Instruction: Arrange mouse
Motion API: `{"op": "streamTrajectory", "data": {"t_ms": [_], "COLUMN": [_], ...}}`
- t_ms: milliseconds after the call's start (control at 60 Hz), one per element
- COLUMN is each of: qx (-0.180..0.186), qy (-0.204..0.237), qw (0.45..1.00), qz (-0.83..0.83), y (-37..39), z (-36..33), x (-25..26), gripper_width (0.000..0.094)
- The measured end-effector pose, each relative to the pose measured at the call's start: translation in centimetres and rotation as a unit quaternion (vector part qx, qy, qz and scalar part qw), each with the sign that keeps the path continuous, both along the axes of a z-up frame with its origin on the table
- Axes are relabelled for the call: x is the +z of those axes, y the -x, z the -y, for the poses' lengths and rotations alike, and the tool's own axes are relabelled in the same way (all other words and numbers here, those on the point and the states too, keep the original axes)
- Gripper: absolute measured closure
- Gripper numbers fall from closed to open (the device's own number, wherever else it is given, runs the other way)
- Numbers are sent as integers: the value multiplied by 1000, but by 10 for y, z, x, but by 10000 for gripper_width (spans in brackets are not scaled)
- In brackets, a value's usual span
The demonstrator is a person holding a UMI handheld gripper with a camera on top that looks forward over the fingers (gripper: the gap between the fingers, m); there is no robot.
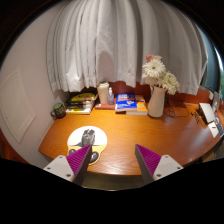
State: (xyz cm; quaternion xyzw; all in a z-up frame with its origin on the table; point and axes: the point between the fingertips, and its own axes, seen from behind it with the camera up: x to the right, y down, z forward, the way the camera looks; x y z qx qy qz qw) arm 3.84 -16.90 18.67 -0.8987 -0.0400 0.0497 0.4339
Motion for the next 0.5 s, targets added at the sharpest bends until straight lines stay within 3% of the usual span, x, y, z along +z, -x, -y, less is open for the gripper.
{"op": "streamTrajectory", "data": {"t_ms": [500], "qx": [-19], "qy": [-10], "qw": [1000], "qz": [-10], "y": [-45], "z": [29], "x": [3], "gripper_width": [84]}}
